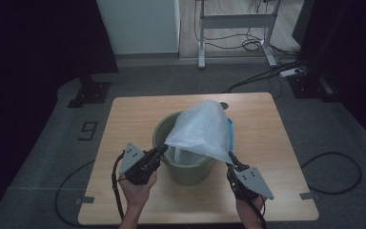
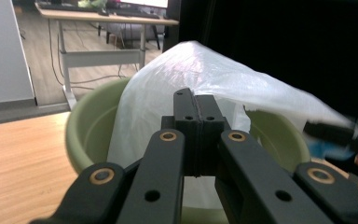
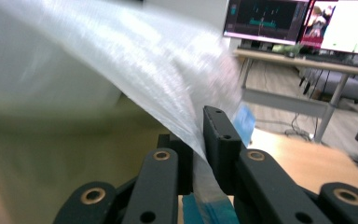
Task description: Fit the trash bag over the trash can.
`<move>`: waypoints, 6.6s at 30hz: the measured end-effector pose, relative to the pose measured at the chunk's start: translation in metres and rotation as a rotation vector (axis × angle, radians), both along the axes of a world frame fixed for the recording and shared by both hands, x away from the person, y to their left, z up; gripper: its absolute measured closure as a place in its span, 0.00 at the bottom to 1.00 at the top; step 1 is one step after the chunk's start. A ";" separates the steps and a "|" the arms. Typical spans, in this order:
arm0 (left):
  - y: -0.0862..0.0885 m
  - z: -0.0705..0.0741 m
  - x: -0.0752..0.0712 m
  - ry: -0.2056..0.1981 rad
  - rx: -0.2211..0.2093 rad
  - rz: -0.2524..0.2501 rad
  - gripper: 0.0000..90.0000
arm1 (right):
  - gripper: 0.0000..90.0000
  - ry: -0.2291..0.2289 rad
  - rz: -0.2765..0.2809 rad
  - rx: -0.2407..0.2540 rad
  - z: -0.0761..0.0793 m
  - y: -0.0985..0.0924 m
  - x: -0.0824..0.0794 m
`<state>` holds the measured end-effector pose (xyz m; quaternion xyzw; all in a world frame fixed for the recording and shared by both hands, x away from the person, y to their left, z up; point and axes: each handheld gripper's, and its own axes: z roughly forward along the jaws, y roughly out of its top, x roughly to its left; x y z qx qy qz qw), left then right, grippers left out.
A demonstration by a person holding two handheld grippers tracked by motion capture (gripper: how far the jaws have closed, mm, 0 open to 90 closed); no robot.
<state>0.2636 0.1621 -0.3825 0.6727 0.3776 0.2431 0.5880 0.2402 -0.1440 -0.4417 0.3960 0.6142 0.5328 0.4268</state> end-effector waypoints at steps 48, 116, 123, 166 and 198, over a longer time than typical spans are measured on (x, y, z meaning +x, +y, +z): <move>0.083 -0.016 -0.005 0.054 -0.176 0.087 0.97 | 0.99 0.057 0.090 0.064 0.031 -0.042 0.019; 0.071 -0.035 -0.012 0.071 -0.106 0.059 0.95 | 0.93 0.033 0.218 0.029 0.000 0.011 -0.026; 0.065 -0.036 -0.018 0.075 -0.069 -0.041 0.86 | 0.99 -0.006 0.192 0.045 0.019 -0.010 -0.013; 0.018 0.012 0.047 0.146 0.188 -0.118 0.95 | 0.99 -0.057 0.236 -0.032 0.034 -0.008 -0.009; 0.024 -0.003 0.019 0.143 0.215 -0.135 0.60 | 0.99 -0.054 0.245 -0.018 0.024 -0.020 -0.027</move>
